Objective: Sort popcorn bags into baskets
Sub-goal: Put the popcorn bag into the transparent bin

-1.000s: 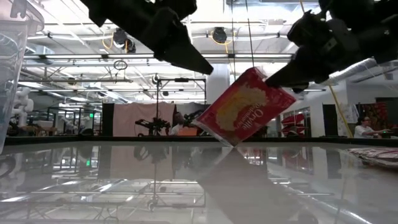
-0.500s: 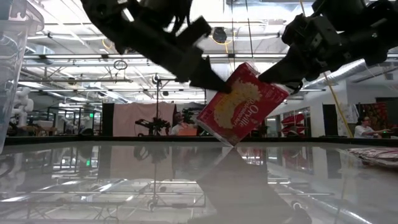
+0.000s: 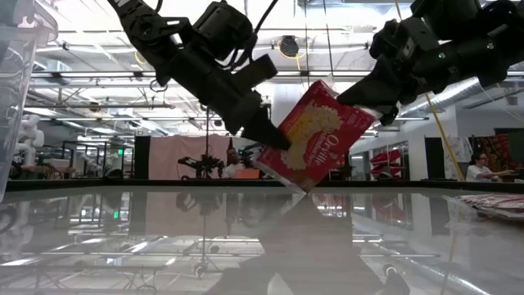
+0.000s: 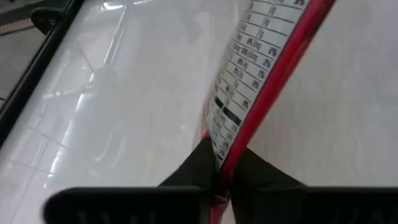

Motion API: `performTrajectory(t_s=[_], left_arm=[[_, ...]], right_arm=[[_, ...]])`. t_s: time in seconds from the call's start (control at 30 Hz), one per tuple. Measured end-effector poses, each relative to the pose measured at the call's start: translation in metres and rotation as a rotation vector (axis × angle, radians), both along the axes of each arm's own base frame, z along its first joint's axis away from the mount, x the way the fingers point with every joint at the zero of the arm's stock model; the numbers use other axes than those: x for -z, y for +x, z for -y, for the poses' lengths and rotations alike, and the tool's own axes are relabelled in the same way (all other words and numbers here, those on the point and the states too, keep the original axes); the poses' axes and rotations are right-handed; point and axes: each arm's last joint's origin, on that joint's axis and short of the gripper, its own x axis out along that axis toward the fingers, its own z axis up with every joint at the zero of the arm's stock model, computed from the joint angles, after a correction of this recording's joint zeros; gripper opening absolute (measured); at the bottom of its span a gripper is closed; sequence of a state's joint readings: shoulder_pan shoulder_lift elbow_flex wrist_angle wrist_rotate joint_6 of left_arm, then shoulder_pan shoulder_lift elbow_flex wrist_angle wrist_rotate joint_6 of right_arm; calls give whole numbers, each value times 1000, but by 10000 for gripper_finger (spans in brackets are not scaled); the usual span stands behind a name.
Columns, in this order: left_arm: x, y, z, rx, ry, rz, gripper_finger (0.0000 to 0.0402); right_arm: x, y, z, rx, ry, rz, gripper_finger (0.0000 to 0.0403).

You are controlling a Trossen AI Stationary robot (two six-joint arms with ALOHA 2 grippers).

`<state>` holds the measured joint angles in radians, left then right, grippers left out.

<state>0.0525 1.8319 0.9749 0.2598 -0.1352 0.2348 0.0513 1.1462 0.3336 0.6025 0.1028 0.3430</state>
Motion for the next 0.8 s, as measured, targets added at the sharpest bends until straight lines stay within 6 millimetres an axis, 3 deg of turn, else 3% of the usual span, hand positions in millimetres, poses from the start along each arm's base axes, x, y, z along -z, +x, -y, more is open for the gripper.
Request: performTrajectory(t_s=[0.07,0.17,0.33,0.57,0.7,0.8], left_arm=[[-5,-2,-1,-3,-2,-3,19],[-11,-7,-1,-21,10,-21,35],[-31,-23,-4,-55,26,-88,31],[-51,-49,-18,-132,-20,-179,17],[-48,-56,-24,-168,-46,-244,29],[-44,-57,-24,-175,-57,-274,24]], right_arm=[[0,0,0,8,11,2,0],[0,0,0,34,17,3,12],[-13,11,2,149,-5,-111,71],[-67,51,3,196,-222,-161,158],[-73,76,3,151,-331,-221,199],[-66,93,2,113,-410,-280,232]])
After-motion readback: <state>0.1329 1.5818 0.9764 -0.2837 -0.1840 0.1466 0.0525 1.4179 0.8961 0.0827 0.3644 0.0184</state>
